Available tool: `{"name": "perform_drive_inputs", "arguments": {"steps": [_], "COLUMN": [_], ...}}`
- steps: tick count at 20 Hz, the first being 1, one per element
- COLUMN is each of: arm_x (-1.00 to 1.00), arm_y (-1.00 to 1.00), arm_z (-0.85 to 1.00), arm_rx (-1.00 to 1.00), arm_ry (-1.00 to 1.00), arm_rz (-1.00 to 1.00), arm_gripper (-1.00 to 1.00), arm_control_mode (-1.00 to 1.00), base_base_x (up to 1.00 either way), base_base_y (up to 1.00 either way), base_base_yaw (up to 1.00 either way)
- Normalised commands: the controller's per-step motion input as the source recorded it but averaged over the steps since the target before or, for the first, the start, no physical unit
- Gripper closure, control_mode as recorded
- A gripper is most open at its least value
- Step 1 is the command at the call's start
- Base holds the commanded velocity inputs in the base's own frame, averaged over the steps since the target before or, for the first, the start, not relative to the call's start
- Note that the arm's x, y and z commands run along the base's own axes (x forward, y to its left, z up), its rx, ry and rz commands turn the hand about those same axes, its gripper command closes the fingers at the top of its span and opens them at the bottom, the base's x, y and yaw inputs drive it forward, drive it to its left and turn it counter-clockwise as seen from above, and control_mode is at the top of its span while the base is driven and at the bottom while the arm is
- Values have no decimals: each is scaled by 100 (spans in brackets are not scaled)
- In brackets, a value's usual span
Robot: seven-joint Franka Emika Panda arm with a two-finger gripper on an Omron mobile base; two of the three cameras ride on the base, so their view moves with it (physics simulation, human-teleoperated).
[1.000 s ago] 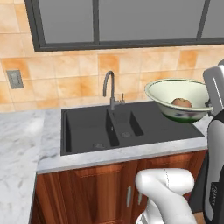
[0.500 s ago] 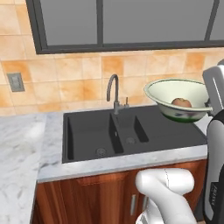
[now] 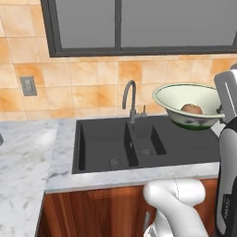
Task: Pick the peach from the cabinet and place it in the bowl. Then pick the bowl and place it in the sink. Then turn on the sink facuet.
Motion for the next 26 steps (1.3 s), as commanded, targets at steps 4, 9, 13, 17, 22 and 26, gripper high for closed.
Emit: {"name": "perform_drive_inputs", "arguments": {"steps": [4, 9, 13, 17, 22, 26], "arm_x": [0, 0, 0, 0, -4, -1], "arm_y": [0, 0, 0, 0, 33, 100], "arm_z": [0, 0, 0, 0, -5, -23], "arm_rx": [0, 0, 0, 0, 0, 0], "arm_ry": [0, 0, 0, 0, 0, 8], "arm_rz": [0, 0, 0, 0, 0, -5], "arm_gripper": [100, 100, 100, 100, 100, 100], "arm_control_mode": [100, 100, 100, 100, -100, -100], "base_base_x": [54, 55, 26, 0, -1, 0], "base_base_y": [0, 0, 0, 6, 21, 0], "base_base_yaw": [18, 18, 8, 1, 2, 0]}}
